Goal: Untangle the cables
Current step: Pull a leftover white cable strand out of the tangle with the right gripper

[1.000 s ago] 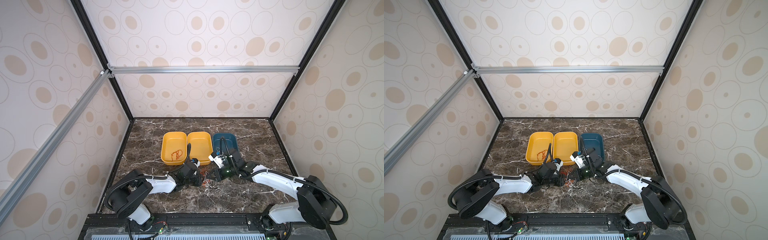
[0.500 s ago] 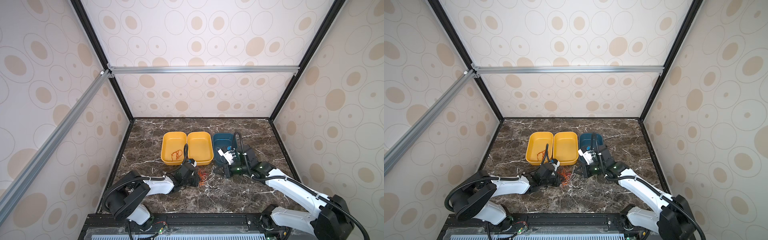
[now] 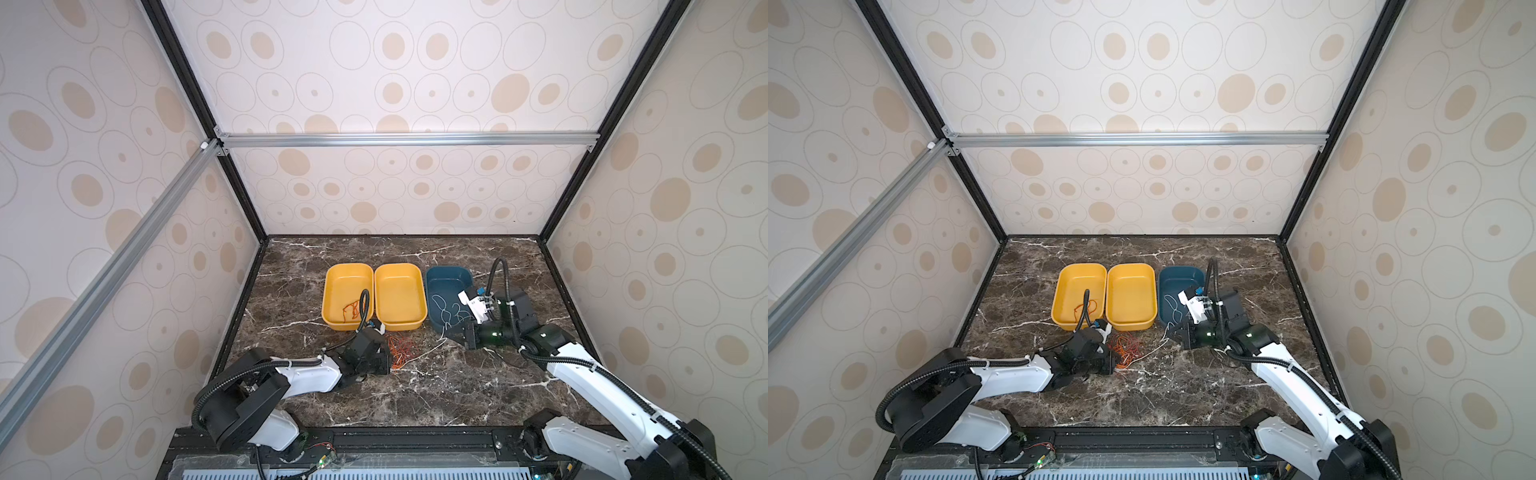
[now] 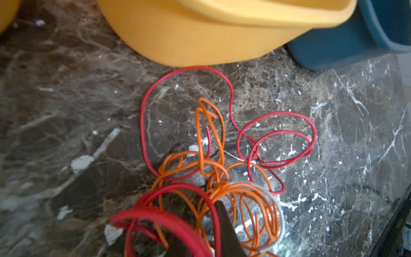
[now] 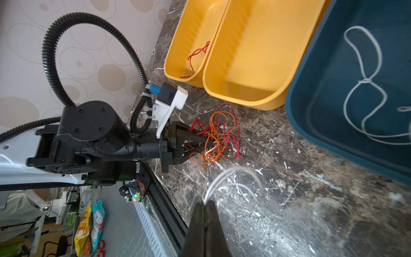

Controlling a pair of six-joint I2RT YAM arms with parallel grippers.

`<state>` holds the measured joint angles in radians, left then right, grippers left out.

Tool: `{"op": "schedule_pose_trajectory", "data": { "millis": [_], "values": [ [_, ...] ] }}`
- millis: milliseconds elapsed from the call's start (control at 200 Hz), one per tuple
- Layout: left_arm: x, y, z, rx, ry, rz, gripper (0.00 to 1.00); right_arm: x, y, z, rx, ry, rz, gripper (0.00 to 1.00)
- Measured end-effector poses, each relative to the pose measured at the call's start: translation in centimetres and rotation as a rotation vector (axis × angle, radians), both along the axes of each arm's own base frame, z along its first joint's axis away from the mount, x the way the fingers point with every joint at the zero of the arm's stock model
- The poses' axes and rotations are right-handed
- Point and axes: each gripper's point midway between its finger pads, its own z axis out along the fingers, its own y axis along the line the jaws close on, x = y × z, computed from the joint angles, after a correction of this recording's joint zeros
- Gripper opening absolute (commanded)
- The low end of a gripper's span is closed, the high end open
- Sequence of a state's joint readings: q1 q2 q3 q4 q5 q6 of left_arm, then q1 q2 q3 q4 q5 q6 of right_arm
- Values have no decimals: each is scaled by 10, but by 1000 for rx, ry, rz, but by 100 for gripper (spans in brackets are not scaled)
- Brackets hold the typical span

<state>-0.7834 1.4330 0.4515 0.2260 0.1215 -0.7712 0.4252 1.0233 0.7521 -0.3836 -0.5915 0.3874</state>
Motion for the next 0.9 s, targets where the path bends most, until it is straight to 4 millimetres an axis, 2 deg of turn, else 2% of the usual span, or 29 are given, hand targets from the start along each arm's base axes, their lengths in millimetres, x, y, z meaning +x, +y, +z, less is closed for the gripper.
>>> {"op": "schedule_pose_trajectory", "data": {
  "millis": [190, 455, 665, 900],
  "values": [
    [-1, 6, 0, 11, -1, 13, 16, 11, -19, 0, -87, -35, -105, 0],
    [-2, 15, 0, 21, -4, 31, 11, 33, -72, -5, -254, -49, -336, 0],
    [-2, 20, 1, 28, -10, 46, 10, 34, -107, -16, -387, -16, -463, 0],
    [-2, 26, 1, 40, -10, 62, 10, 36, -137, -16, -493, -13, -584, 0]
  ]
}}
